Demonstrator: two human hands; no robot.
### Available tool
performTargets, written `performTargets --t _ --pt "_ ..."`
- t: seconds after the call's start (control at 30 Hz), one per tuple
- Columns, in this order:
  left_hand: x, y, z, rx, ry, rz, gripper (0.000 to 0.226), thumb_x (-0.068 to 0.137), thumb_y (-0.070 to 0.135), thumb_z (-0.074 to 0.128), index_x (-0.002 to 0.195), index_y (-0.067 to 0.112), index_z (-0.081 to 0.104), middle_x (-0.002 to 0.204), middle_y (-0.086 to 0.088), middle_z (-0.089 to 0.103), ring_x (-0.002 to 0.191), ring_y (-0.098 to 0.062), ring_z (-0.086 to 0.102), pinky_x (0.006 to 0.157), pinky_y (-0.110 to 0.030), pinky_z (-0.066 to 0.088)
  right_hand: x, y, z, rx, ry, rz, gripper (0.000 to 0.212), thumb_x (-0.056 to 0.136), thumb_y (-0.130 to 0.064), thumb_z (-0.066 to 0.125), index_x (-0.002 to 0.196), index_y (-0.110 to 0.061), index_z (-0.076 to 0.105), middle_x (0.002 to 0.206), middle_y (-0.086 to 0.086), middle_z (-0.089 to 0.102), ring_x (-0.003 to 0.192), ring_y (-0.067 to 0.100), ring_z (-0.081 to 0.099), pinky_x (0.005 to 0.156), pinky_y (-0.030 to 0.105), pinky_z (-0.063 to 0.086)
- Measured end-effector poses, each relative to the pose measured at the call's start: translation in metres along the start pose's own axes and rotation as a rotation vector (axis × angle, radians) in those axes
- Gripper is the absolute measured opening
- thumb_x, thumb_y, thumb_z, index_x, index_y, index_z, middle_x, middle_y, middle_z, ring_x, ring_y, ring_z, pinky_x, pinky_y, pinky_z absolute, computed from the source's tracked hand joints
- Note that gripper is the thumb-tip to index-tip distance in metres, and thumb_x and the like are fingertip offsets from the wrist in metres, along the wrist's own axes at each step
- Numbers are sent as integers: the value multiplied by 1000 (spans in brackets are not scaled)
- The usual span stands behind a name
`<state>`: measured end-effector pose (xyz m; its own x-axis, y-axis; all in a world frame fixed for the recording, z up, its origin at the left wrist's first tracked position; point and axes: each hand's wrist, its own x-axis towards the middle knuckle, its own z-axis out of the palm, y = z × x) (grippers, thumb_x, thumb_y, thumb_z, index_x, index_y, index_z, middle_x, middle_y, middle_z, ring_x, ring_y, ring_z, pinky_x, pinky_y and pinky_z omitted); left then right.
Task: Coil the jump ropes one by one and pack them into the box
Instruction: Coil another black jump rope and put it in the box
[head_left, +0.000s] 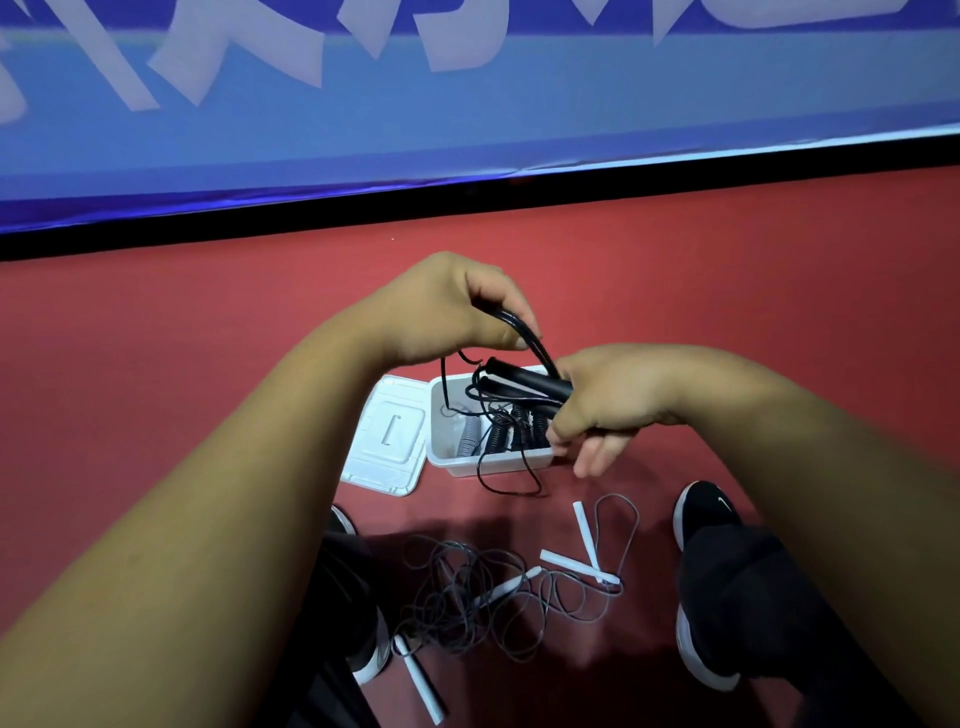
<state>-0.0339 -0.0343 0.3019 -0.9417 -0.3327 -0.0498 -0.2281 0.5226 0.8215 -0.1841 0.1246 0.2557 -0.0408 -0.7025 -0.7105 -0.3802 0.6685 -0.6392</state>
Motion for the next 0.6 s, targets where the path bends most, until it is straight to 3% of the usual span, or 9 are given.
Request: performTargets --t 0.13,0.23,0.33,0.47,0.6 --pt "-1 0 2 -35 -32 1 24 85 2 83 105 15 83 91 1 74 84 -12 70 81 -20 54 7 3 -8 107 173 69 22 98 1 65 118 9 62 94 25 76 72 27 78 55 31 63" --pt "-2 -3 2 64 -54 -14 31 91 9 79 114 30 82 84 13 66 79 -7 63 75 -21 46 14 5 -16 183 291 86 22 100 -4 66 118 6 61 93 23 79 81 32 79 63 35 66" --pt "-2 -7 4 191 -86 -51 36 95 16 72 119 42 78 90 4 67 84 -26 64 77 -35 51 17 6 -21 257 365 55 24 99 -4 67 120 -3 55 88 20 76 64 22 74 53 32 62" --pt "-1 -9 8 133 -46 -134 24 95 26 76 115 37 80 91 11 77 77 -1 63 79 -24 53 18 4 -20 294 428 -37 23 99 -3 63 120 -6 54 87 16 69 55 17 66 48 29 56" --pt "2 -9 8 -33 124 -207 18 86 16 86 103 20 82 76 1 73 64 -8 60 65 -24 52 16 -1 -21 309 533 -142 19 97 0 61 112 -11 55 91 14 63 56 18 65 53 35 59"
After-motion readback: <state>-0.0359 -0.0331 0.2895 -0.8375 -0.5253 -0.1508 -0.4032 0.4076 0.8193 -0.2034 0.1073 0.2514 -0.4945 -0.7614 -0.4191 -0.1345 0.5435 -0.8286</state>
